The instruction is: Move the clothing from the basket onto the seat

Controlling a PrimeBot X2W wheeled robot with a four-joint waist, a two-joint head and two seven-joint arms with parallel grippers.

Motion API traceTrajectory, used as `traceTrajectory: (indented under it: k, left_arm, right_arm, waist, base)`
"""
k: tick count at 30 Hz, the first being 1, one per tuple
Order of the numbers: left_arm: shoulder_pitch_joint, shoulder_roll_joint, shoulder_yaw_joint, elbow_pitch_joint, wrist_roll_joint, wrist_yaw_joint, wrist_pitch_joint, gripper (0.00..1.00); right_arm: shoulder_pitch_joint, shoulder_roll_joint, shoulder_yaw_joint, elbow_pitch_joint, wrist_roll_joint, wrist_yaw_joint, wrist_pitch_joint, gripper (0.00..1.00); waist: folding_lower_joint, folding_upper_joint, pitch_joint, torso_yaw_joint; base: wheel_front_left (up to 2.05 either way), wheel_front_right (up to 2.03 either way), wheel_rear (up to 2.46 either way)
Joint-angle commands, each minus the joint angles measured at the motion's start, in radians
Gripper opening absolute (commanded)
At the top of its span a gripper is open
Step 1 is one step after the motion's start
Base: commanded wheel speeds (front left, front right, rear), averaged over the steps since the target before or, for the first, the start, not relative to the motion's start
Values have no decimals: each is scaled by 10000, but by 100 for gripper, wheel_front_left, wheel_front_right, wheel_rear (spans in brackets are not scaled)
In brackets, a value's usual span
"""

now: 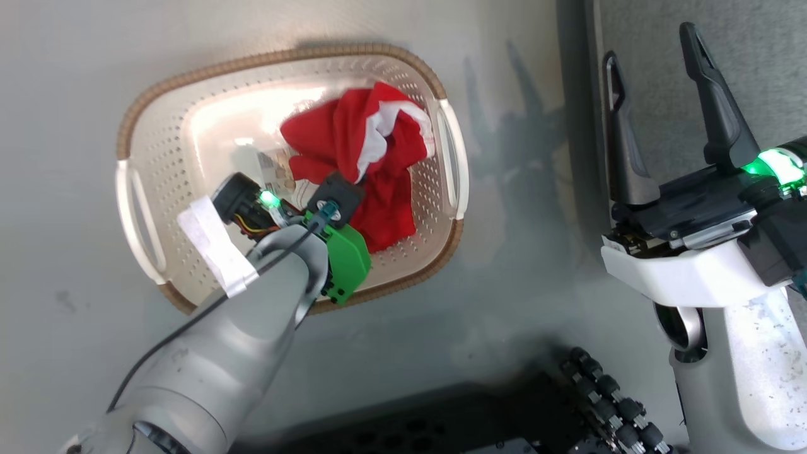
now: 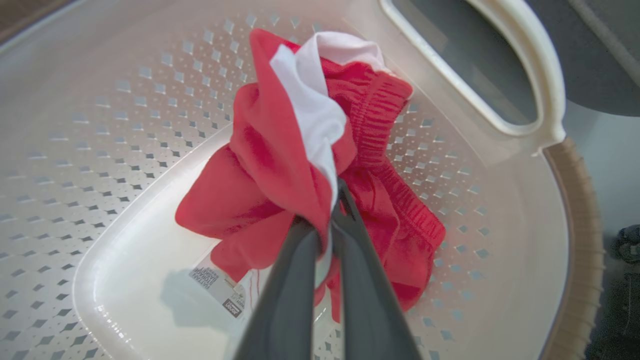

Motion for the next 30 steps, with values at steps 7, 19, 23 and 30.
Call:
traceTrajectory:
  k: [7, 19, 23, 30]
  left_arm:
    - [1557, 218, 698, -1315, 61, 659, -45, 0]
    - [3830, 793, 2579, -4484, 882, 1525, -49, 0]
    - [4348, 831, 3072, -5440, 1260, 1679, -48, 0]
    - [5029, 852, 3736, -6859, 1736, 1777, -48, 0]
  right_arm:
    - [576, -30, 130, 598, 249, -14, -23, 100]
    - [1793, -1, 402, 1514, 603, -14, -21, 100]
    - [2201, 6, 424, 1741, 699, -14, -21, 100]
    - [2900, 8, 580, 2121, 814, -14, -21, 100]
  waist:
    - [0, 0, -3193, 542]
    - [0, 0, -6220, 525]
    - [0, 0, -7034, 475]
    - [0, 0, -8039, 319]
  base:
    - [0, 0, 0]
    - [0, 0, 0]
    - [0, 0, 0]
    - [0, 0, 0]
